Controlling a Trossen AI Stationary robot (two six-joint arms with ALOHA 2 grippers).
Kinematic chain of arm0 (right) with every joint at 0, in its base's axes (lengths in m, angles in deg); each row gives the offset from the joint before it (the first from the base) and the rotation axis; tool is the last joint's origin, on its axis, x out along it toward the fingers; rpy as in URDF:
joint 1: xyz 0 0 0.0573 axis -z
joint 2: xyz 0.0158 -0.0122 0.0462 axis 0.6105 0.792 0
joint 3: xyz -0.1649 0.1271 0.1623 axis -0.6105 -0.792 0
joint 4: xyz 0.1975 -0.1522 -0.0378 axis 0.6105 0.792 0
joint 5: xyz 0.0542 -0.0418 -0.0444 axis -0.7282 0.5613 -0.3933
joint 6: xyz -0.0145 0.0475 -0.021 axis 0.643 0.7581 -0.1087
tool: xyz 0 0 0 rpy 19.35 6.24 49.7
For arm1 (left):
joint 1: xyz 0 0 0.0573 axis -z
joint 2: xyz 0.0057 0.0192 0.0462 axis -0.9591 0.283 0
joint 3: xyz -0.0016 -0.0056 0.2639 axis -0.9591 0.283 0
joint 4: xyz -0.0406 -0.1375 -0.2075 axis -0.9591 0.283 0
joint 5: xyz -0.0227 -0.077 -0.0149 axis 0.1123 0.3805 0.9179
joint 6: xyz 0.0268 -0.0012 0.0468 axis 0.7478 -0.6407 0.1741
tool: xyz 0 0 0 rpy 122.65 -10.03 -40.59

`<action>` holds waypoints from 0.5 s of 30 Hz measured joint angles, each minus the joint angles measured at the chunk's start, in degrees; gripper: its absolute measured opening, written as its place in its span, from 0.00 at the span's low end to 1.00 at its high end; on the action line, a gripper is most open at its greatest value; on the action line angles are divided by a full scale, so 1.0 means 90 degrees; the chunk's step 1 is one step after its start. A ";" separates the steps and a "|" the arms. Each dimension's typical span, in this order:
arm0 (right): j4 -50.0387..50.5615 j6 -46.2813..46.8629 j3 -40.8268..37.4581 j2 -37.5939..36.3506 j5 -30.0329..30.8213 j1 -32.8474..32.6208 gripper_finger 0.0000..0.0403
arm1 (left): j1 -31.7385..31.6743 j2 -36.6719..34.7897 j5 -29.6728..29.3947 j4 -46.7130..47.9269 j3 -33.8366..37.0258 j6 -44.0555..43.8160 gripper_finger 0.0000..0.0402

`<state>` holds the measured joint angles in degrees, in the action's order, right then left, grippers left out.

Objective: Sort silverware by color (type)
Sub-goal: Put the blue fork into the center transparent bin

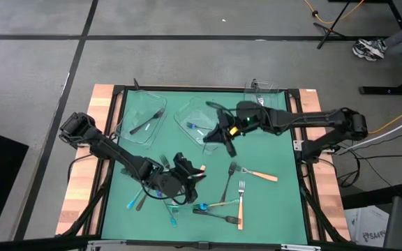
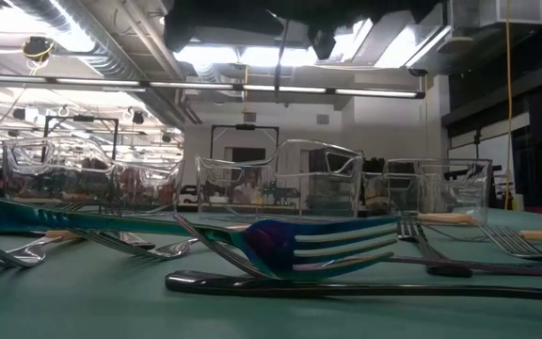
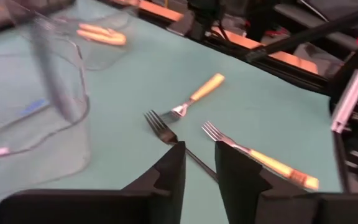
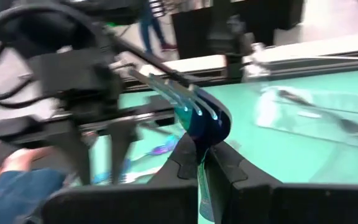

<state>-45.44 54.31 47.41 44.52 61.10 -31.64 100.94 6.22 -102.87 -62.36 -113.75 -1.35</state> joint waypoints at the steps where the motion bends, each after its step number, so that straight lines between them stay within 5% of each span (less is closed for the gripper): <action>1: 0.0001 -0.0016 0.0000 0.0002 0.0000 0.0124 0.00 | 0.0000 0.0000 0.0099 0.0000 0.0000 -0.0009 0.22; 15: 0.1798 -0.1100 0.0958 0.0068 -0.0006 0.1996 0.00 | 0.0000 0.0000 0.0219 0.0002 0.0000 -0.0158 0.23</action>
<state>-29.26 44.41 56.04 45.13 61.05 -13.68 100.93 6.22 -100.90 -62.34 -113.75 -2.77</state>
